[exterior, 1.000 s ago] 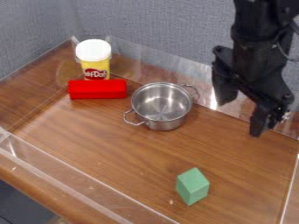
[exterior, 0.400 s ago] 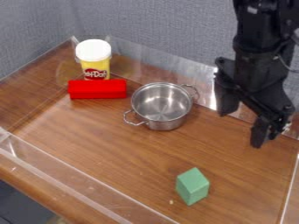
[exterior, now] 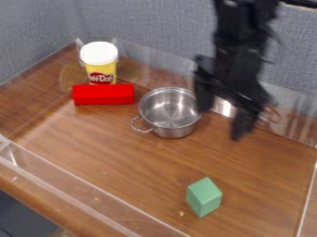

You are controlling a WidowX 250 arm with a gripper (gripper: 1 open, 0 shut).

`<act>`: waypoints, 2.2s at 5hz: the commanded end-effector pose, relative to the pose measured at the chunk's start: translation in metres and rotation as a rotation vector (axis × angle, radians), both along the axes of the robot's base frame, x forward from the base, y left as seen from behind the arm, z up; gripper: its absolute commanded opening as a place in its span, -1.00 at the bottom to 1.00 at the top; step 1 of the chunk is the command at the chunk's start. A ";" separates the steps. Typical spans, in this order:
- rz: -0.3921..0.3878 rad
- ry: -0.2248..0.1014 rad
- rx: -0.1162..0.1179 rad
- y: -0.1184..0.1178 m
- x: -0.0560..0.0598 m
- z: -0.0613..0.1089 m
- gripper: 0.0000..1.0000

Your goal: Put green object to the right side of the table

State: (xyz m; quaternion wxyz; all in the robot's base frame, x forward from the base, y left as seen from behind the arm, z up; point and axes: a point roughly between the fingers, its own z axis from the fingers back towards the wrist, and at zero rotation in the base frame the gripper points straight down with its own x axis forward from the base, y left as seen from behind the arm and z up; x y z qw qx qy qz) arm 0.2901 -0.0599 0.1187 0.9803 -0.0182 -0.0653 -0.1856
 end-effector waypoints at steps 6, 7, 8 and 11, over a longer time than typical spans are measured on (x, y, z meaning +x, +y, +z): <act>0.284 -0.033 0.027 0.073 0.026 0.020 1.00; 0.283 -0.029 0.029 0.071 0.022 0.021 1.00; 0.282 -0.026 0.023 0.067 0.017 0.024 1.00; 0.280 -0.017 0.012 0.062 0.009 0.033 1.00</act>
